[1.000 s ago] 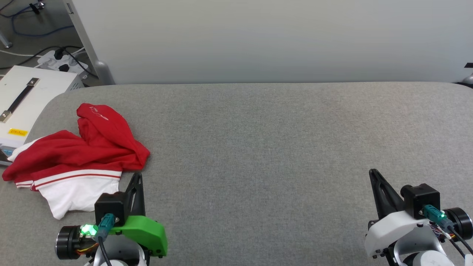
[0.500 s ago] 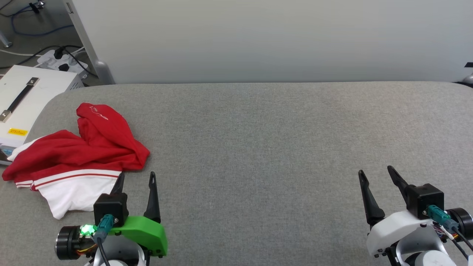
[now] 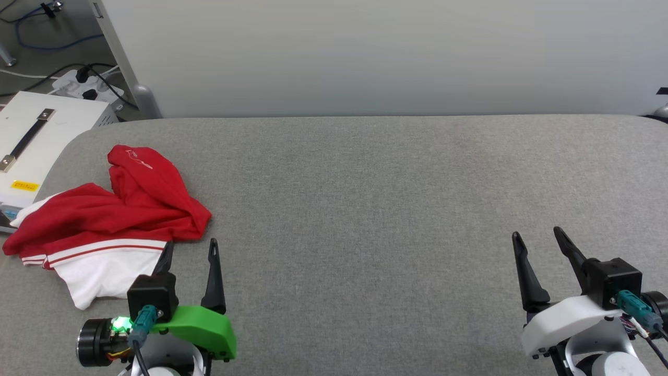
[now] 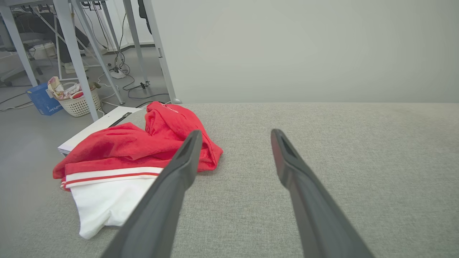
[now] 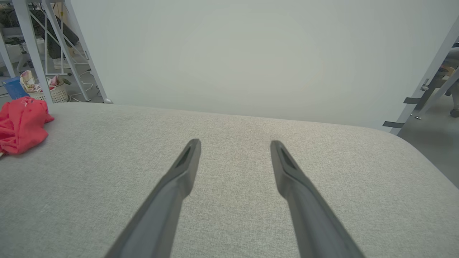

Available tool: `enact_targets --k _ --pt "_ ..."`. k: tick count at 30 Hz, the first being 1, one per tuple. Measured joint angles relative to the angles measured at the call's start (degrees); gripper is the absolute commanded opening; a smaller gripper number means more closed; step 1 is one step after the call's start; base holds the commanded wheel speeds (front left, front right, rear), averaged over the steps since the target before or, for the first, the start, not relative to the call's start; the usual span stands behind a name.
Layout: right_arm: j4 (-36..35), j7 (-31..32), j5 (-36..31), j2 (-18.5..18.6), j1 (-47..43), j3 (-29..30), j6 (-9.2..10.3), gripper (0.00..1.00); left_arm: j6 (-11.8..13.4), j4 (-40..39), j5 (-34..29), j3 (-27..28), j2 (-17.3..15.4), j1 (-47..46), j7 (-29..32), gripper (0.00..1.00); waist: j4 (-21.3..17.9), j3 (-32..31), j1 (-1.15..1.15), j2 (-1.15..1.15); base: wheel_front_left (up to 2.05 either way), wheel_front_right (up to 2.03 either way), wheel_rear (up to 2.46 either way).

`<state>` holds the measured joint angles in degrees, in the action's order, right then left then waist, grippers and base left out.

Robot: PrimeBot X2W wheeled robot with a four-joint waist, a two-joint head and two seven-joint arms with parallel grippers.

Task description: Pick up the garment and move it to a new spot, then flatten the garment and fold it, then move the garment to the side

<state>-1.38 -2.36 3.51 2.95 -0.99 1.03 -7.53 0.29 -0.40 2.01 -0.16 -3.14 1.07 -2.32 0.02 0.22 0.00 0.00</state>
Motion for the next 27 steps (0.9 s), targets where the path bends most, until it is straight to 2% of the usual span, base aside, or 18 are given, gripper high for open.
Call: enact_targets --k 27 --pt "-1.8 -3.2 3.4 0.0 -1.2 0.4 0.0 1.0 0.2 -0.2 1.6 -0.8 0.0 0.0 -3.2 1.0 0.0 0.0 0.0 0.0 0.0 0.0 0.0"
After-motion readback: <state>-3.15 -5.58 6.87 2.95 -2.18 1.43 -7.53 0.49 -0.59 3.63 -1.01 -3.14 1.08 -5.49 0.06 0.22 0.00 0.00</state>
